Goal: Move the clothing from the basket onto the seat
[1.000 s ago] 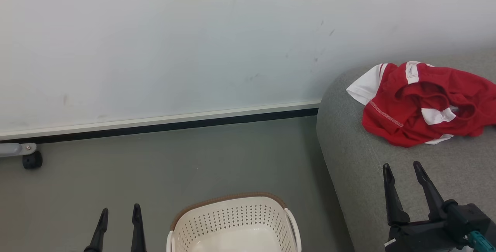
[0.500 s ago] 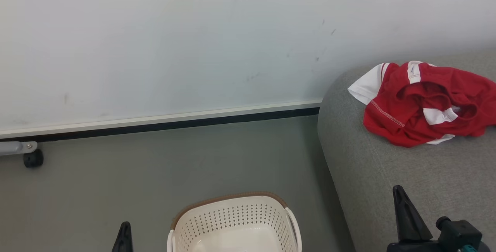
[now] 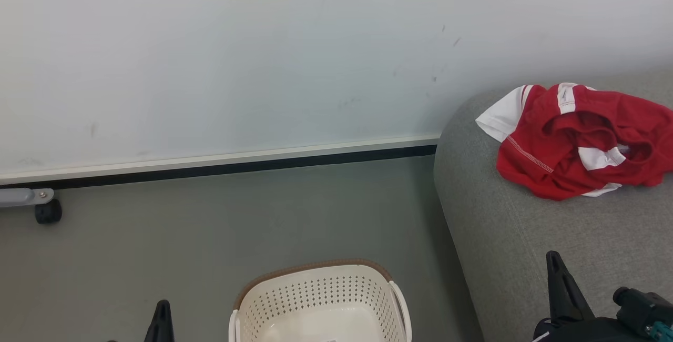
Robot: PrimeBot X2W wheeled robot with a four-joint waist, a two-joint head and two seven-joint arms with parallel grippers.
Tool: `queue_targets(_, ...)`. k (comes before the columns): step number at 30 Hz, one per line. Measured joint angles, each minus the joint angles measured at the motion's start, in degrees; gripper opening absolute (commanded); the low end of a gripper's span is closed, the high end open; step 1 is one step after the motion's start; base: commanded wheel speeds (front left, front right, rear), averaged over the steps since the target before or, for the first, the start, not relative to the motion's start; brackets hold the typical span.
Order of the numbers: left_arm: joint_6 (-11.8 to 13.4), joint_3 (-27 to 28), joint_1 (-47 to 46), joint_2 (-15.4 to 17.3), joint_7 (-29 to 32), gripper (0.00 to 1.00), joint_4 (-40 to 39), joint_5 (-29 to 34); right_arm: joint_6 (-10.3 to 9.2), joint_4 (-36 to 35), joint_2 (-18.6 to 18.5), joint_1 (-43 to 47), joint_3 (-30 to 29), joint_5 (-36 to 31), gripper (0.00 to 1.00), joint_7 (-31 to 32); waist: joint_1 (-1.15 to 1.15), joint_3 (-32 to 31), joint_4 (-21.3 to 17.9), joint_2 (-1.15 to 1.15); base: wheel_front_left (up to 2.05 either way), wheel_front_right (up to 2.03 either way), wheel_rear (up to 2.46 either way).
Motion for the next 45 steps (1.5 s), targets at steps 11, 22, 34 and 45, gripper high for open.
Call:
queue_targets(11, -1.5, 1.5, -1.5, -0.6, 2.5, 0.0, 1.0, -7.8, 1.54, 1.3, 1.2, -0.5, -2.8, 8.1, 0.0, 2.6, 0.0, 0.2, 0.3, 0.0, 0.0, 0.0, 0.0)
queue_targets(22, -3.2, 3.0, -2.9, -0.9, 4.8, 0.0, 2.1, -15.8, 2.9, 2.4, 2.3, -1.5, -5.5, 16.0, 0.0, 5.0, 0.0, 0.3, 0.7, 0.0, 0.0, 0.0, 0.0)
queue_targets(34, -4.8, 4.5, -4.8, -1.5, 7.3, 0.0, 3.2, -24.9, 4.85, 3.8, 3.7, -2.4, -8.3, 24.9, 0.0, 7.5, 0.0, 0.5, 1.0, 0.0, 0.0, 0.0, 0.0)
queue_targets(45, -6.3, 5.9, -6.3, -1.9, 9.5, 0.0, 4.2, -32.6, 6.42, 5.1, 4.9, -2.9, -11.0, 32.8, 0.0, 9.5, 0.0, 0.7, 1.3, 0.0, 0.0, 0.0, 0.0)
